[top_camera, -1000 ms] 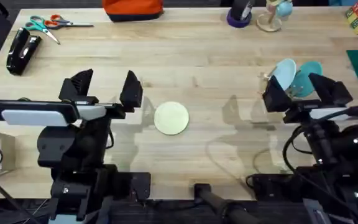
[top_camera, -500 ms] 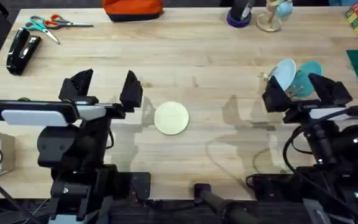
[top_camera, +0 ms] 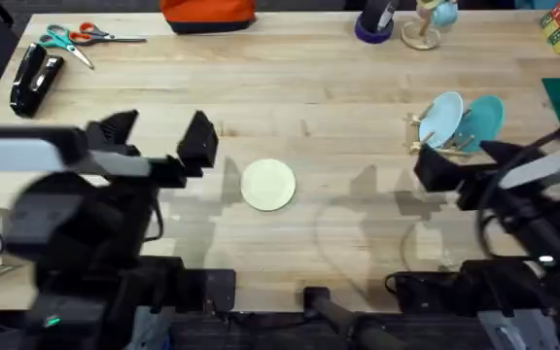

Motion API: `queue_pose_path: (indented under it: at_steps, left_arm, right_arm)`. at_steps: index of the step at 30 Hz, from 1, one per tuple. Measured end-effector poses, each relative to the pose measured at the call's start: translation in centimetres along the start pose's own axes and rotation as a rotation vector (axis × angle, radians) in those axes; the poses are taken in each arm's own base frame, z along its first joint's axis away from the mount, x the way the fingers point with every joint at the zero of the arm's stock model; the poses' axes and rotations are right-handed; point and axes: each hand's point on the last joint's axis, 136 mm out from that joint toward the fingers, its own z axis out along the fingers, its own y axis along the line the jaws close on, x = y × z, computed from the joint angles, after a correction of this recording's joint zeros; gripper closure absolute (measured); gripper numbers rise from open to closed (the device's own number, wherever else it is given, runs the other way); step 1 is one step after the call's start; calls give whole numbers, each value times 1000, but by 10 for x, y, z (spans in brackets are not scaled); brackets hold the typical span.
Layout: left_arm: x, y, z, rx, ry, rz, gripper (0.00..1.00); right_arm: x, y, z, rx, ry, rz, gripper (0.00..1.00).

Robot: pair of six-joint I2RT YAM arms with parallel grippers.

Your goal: Pick up the plates from the table one by one and place each into a slot on the dish rack.

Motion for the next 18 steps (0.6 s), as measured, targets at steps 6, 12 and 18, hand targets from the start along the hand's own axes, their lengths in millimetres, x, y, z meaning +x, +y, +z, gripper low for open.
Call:
queue_pose_path:
  at_steps: [6, 12, 18]
  left_arm:
    - [-42, -2, -7, 2, 99, -8, 10]
    - [-64, -11, 0, 41, 276, -19, 10]
    - [-79, -17, 6, 65, 460, -33, 8]
  right_arm:
    - [-54, 1, -30, 0, 101, 3, 7]
    - [-83, 2, -40, -2, 279, 8, 7]
    - [-102, 2, -44, -2, 436, 12, 7]
